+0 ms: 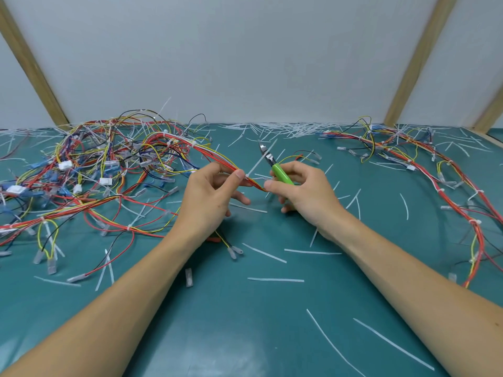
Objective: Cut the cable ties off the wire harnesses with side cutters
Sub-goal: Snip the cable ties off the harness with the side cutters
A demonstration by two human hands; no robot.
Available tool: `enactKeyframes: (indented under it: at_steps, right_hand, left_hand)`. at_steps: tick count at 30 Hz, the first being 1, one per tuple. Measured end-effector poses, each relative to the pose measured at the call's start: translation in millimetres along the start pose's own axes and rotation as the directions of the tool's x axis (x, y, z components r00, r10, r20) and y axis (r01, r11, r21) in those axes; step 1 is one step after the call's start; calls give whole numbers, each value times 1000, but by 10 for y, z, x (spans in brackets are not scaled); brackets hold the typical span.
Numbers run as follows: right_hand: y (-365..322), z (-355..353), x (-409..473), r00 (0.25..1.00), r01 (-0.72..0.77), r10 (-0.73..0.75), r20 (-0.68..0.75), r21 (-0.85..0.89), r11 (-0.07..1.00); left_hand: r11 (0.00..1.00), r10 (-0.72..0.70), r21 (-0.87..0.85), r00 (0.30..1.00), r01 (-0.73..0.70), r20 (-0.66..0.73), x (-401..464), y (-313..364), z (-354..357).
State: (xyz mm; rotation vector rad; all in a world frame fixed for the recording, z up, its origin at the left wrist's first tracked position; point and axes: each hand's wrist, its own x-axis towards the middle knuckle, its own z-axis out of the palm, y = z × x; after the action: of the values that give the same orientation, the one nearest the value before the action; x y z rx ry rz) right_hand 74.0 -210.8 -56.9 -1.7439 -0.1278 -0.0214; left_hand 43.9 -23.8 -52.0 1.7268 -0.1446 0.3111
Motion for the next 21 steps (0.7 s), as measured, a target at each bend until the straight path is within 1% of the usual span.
enactKeyframes:
  at_steps: [1,2,3,4,9,14,21]
  right_hand:
    - [17,-20,14,997,47,-55,-58,-130,990]
    - [35,-39,20,988,92,-121,-96,-268,959]
    - [50,-54,15,978,122,-175,-109,-380,917]
    - [58,-70,4,972,144,-210,-103,-442,885]
    - [54,-105,-10,939,283,-343,-3,-560,779]
    - [-1,-131,18,882,397,-471,18,-568,721]
    - [39,-47,-36,904,395,-413,111,-586,707]
  left_hand:
    - [1000,-14,3,1000,14,-7,4,-12,-9]
    - [1000,-27,6,1000,27,-9,6,-26,-12]
    - [999,-38,6,999,38,-6,5,-37,-14]
    - [999,-48,-1,999,48,-3,6,-46,-13]
    - [994,-90,-70,995,86,-52,43,-78,-33]
    - [985,-134,-129,983,118,-124,79,-102,-73]
    - [984,-143,-128,981,127,-128,82,-115,-58]
